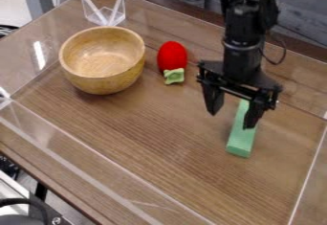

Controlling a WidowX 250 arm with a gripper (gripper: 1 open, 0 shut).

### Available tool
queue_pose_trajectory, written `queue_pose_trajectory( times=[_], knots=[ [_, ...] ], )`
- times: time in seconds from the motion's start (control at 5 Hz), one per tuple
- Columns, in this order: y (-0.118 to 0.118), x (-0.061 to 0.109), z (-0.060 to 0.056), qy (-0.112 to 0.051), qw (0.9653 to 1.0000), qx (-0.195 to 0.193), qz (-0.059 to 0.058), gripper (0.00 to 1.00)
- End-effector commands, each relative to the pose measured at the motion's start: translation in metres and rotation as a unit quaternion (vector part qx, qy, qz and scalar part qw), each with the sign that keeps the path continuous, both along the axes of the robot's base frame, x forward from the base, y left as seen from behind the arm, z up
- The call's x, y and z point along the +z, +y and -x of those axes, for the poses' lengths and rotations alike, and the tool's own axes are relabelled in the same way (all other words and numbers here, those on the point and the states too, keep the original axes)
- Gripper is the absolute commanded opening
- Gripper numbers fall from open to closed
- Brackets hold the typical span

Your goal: Put the green stick in the brown bowl

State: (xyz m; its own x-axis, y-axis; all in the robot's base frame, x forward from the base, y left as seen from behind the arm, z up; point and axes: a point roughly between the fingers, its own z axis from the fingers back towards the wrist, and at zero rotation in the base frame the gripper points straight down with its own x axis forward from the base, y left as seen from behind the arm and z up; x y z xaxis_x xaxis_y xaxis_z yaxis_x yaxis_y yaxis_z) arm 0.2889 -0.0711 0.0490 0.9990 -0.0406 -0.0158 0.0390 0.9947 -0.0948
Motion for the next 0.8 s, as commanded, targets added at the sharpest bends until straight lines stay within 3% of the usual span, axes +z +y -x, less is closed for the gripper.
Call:
queue_pose_trajectory(
  times=[0.0,0.2,0.6],
  knots=[
    [-0.013,0.014,-0.002,-0.020,0.9998,-0.004,0.006,1.00],
    [-0.025,0.019,-0.001,-0.024,0.9996,-0.010,0.008,1.00],
    [-0.023,0.012,-0.010,-0.032,0.9983,-0.047,0.009,1.00]
  ],
)
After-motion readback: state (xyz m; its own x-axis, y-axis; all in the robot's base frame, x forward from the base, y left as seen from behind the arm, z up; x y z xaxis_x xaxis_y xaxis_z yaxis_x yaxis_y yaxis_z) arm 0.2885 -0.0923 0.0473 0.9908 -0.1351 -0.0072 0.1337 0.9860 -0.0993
